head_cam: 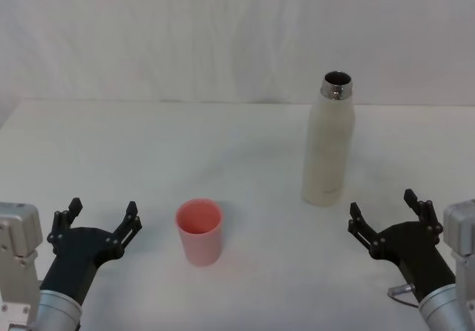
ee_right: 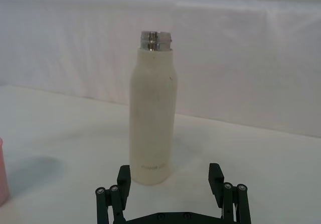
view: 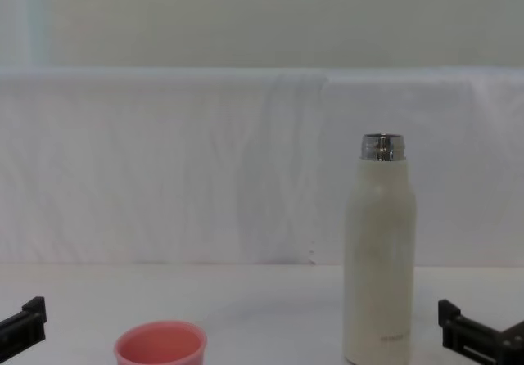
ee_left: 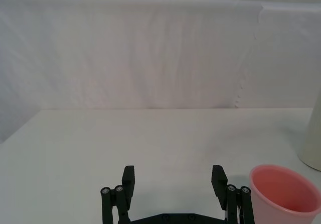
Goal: Grasp the thermos with one hand and pour water into the cup lid.
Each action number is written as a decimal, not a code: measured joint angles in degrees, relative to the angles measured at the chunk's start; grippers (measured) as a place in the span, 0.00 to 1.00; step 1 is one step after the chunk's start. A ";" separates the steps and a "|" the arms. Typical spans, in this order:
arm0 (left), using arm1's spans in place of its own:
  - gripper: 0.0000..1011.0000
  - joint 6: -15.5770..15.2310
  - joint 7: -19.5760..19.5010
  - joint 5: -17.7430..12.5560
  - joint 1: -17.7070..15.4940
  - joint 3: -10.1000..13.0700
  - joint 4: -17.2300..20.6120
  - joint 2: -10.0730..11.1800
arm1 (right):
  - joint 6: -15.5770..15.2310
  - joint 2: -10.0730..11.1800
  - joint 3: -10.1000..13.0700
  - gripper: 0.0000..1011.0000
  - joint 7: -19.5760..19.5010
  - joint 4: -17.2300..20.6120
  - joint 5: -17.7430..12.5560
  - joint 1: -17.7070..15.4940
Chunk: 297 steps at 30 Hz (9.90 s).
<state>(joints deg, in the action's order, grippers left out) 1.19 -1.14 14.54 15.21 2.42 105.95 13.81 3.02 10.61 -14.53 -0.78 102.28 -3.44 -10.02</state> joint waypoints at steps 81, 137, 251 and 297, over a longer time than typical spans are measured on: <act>0.99 0.00 0.00 0.00 0.00 0.00 0.00 0.00 | -10.17 2.12 -0.67 0.99 16.19 -12.74 -9.01 19.78; 0.99 0.00 0.00 0.00 0.00 0.00 0.00 0.00 | -10.80 -0.04 -2.40 0.99 14.93 -21.10 -9.68 27.73; 0.99 0.00 0.00 0.00 0.00 0.00 0.00 0.00 | -7.49 -3.10 -2.67 0.95 16.28 -30.34 -10.13 33.52; 0.99 0.00 0.00 0.00 0.00 0.00 0.00 0.00 | -7.42 5.80 -5.91 0.95 12.05 -6.18 5.75 19.00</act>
<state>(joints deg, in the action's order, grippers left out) 1.19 -1.14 14.54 15.21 2.41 105.95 13.81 -4.41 16.42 -20.44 11.26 96.11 2.31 8.97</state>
